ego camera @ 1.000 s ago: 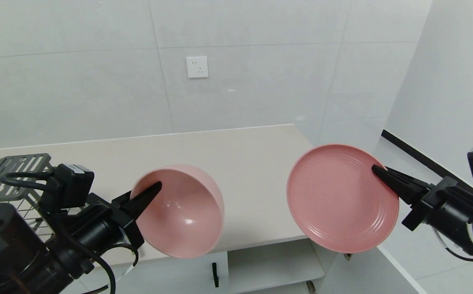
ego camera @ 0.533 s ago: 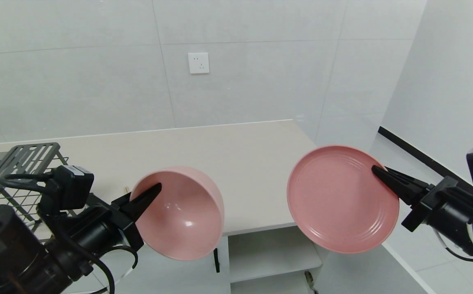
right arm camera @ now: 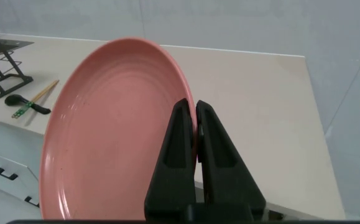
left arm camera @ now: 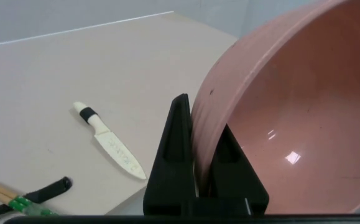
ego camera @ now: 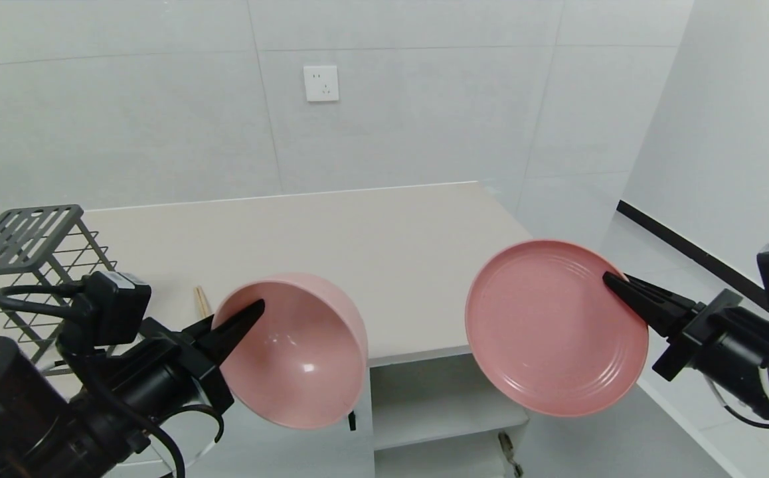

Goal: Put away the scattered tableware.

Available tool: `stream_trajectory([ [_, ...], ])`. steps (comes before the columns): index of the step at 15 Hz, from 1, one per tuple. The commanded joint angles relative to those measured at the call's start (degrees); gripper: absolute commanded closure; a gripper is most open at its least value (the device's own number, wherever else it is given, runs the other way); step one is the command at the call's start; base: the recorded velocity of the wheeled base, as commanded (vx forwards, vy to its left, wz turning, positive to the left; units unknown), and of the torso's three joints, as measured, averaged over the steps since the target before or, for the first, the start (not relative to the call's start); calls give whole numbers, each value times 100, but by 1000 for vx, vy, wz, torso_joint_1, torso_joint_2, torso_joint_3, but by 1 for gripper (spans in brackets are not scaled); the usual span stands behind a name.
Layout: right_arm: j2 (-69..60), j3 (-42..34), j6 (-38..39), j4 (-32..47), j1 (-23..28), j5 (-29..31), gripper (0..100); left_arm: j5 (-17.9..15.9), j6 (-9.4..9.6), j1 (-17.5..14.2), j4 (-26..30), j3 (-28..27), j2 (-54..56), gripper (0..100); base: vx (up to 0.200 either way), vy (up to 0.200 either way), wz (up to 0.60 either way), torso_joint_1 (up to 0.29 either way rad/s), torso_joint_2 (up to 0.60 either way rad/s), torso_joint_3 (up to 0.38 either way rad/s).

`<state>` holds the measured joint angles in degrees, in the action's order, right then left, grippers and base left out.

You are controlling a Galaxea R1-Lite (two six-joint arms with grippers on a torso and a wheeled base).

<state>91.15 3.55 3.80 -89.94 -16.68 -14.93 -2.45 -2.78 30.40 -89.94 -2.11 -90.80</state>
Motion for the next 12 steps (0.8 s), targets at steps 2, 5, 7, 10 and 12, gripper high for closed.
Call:
stream_trajectory([
  [2,17,-12,-2,-6,-37,-1,100,-1,5,62,-6,61,71,100,0,0,0,-251,510,261],
  [5,8,-21,6,-6,-29,-1,100,-1,5,124,-6,79,62,100,0,0,0,-253,535,268],
  [7,8,-21,-2,-6,-29,-1,100,-10,14,220,-6,123,62,100,0,0,0,-154,315,163],
  [10,8,-21,-2,-6,-29,-1,100,-19,190,291,-6,211,-26,100,0,0,0,-201,412,216],
  [12,17,-30,6,-6,-29,-1,100,-10,199,291,-6,211,-123,100,0,0,0,-227,483,247],
])
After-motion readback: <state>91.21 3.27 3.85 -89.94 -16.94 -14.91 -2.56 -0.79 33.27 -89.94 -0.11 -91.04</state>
